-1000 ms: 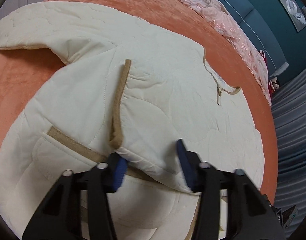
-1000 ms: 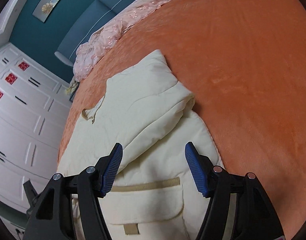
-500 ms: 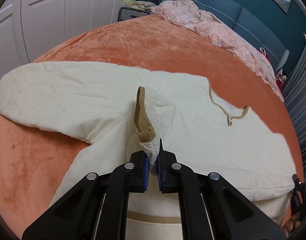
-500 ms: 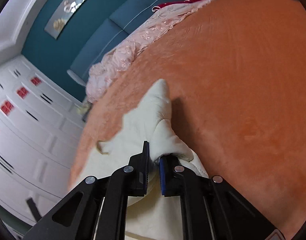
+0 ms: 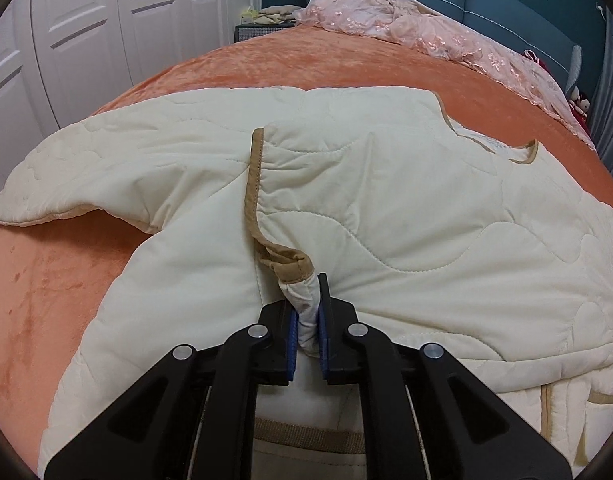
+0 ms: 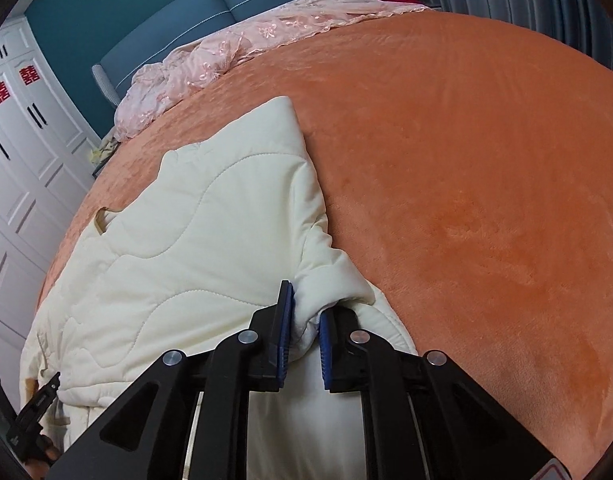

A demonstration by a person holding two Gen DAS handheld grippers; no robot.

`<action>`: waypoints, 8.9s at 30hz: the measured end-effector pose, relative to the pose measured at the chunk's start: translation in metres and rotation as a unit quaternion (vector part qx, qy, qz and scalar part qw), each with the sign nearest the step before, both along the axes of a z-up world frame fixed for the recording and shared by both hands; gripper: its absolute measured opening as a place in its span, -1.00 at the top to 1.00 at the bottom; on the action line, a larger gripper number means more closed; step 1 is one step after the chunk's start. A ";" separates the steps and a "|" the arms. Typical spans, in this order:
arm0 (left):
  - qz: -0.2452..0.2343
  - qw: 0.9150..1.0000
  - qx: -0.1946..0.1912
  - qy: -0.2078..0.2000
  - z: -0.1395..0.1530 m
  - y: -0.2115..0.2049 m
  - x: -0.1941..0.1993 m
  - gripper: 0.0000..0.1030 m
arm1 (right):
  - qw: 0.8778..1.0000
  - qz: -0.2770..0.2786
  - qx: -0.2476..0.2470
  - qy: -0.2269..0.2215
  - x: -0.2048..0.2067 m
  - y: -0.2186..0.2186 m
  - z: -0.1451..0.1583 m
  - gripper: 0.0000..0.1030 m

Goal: Fold large clothes

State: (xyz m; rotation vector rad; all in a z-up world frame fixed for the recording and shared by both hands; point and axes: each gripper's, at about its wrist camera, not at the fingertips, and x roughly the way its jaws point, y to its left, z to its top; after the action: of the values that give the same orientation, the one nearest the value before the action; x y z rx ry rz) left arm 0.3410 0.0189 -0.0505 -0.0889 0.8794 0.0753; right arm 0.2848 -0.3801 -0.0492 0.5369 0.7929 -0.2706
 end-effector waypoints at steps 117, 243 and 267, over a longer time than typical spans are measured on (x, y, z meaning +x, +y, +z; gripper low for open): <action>0.184 0.881 -0.430 0.072 0.003 0.135 0.019 0.50 | 0.994 0.021 0.105 -0.014 0.079 0.052 0.057 0.86; 0.005 0.989 -0.144 0.039 0.045 0.070 0.205 0.02 | 0.969 0.235 0.078 0.000 0.250 0.203 0.054 0.07; 0.008 0.999 -0.017 -0.036 -0.010 0.043 0.203 -0.01 | 0.977 0.215 -0.004 0.002 0.275 0.234 -0.012 0.97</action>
State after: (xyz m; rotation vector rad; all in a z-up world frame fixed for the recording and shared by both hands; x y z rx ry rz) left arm 0.5441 0.0619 -0.0605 -0.1286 0.8073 0.0714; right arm 0.5598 -0.1465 -0.0611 0.3451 0.8911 0.1256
